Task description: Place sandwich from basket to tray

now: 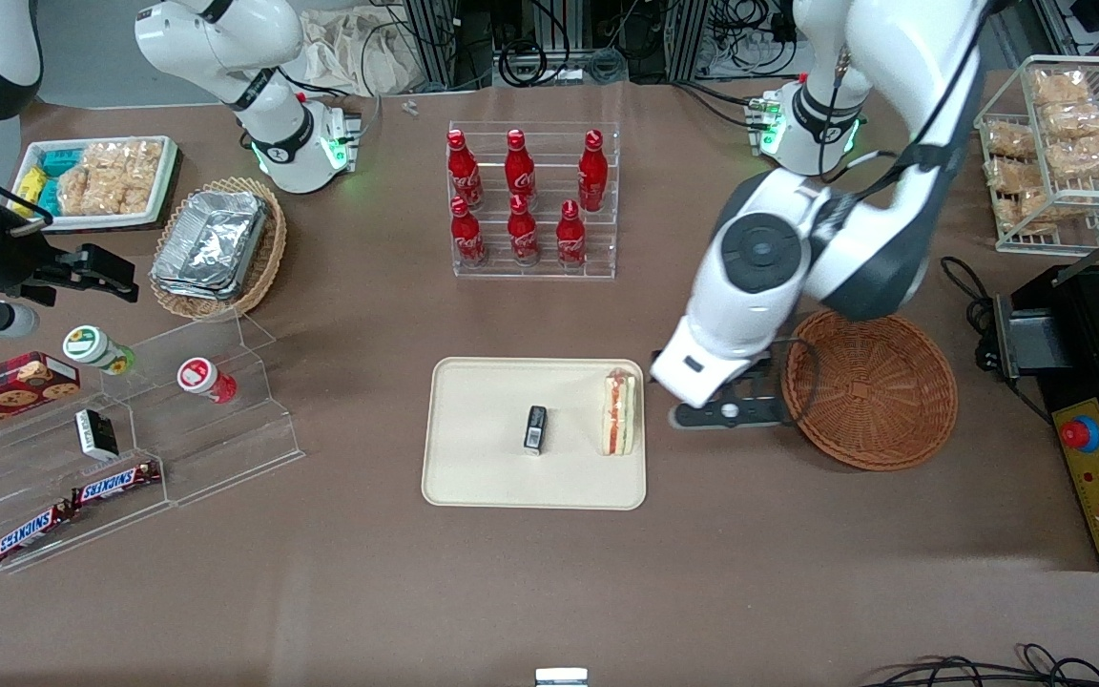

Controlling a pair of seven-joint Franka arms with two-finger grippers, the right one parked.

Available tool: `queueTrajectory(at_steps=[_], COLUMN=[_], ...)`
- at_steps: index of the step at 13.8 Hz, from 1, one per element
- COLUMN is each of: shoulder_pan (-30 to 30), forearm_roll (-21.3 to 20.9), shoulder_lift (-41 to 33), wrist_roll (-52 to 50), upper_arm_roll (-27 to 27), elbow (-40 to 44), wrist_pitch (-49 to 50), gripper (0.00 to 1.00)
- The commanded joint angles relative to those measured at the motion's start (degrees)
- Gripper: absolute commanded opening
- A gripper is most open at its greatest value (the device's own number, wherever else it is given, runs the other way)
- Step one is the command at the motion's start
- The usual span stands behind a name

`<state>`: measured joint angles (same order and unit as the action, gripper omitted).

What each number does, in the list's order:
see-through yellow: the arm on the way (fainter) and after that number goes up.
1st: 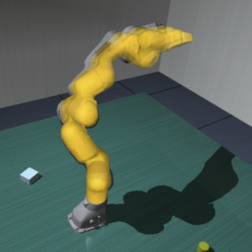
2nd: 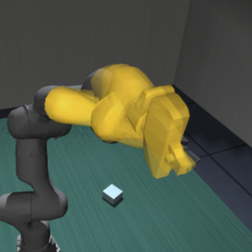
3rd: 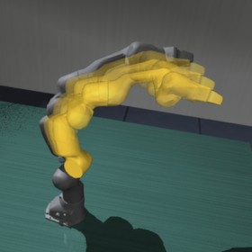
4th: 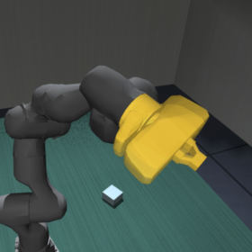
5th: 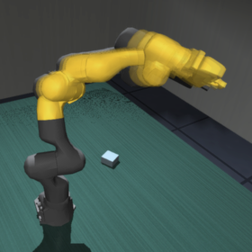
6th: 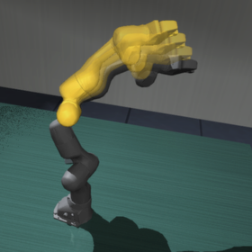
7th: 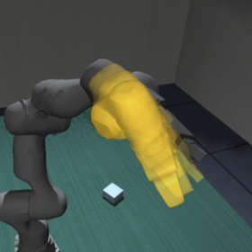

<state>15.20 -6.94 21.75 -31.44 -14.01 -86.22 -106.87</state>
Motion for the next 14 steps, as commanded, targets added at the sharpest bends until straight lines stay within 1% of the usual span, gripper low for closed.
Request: queueTrajectory(at_steps=[1,3,5,6,7,8,9,10,14], shoulder_pan=[0.36,0.27,0.18,-3.82,-7.6,-8.86,-9.31,-9.31,-9.23], forearm_roll=[3.24,5.43,5.97,6.06,6.14,6.23,6.23,6.23,6.15], shoulder_lift=[-6.08,-12.05,-16.8,-19.18,-21.9,-24.54,-26.65,-27.28,-26.41], wrist_roll=[6.98,11.21,16.56,19.28,22.18,24.13,25.19,25.37,24.5], upper_arm_roll=[5.37,9.94,13.46,13.48,11.04,10.67,11.27,11.89,11.98], elbow=[-0.44,-1.06,-1.93,-3.16,-5.26,-7.37,-9.48,-10.19,-9.32], wrist_pitch=[8.05,14.64,18.78,20.2,20.56,20.56,20.48,20.47,20.48], gripper=[0.99,0.99,0.99,1.0,1.0,1.0,1.0,1.0,1.0])
